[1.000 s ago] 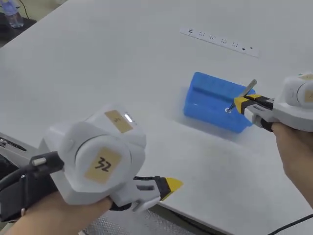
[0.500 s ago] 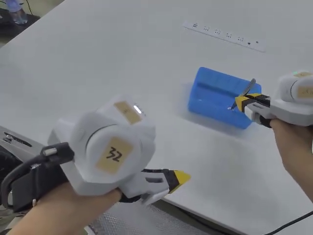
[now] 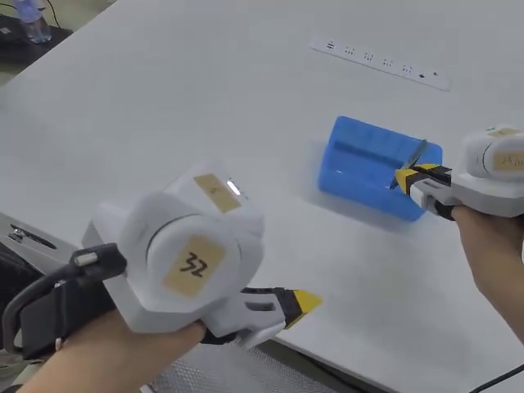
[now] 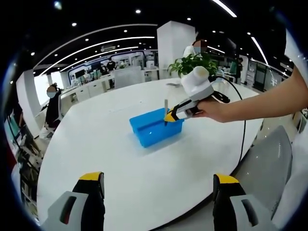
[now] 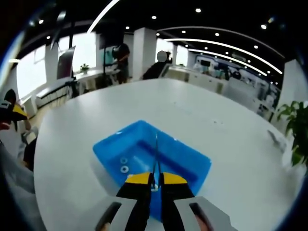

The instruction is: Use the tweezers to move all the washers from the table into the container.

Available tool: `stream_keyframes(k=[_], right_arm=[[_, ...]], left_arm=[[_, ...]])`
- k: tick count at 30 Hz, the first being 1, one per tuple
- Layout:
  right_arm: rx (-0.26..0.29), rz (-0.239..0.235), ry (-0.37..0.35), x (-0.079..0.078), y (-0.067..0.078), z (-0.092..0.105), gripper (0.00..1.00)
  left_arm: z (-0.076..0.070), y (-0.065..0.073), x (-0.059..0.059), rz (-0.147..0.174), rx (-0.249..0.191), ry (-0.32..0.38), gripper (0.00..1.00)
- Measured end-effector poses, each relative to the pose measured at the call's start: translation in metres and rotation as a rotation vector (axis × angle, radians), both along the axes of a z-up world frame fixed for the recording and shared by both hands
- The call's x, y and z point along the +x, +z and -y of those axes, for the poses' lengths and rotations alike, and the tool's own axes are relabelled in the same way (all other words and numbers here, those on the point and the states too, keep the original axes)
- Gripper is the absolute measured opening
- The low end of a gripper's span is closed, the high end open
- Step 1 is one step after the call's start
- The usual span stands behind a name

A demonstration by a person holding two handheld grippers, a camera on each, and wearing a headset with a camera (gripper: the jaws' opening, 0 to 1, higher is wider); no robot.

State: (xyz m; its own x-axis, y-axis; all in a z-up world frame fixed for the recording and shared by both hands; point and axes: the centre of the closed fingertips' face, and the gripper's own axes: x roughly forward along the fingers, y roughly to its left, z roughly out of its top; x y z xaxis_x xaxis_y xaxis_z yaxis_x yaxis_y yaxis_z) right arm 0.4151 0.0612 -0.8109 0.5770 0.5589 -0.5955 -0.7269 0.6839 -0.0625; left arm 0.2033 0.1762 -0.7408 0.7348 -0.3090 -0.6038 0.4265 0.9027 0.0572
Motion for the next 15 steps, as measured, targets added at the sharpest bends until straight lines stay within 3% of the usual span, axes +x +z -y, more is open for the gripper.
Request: stream_keyframes(k=[15], right_arm=[[0.010,0.029,0.003,-0.0030,0.0000,-0.0027,0.03]], left_arm=[[0.0014,-0.0006,0.0002,-0.004,0.005,-0.011,0.96]])
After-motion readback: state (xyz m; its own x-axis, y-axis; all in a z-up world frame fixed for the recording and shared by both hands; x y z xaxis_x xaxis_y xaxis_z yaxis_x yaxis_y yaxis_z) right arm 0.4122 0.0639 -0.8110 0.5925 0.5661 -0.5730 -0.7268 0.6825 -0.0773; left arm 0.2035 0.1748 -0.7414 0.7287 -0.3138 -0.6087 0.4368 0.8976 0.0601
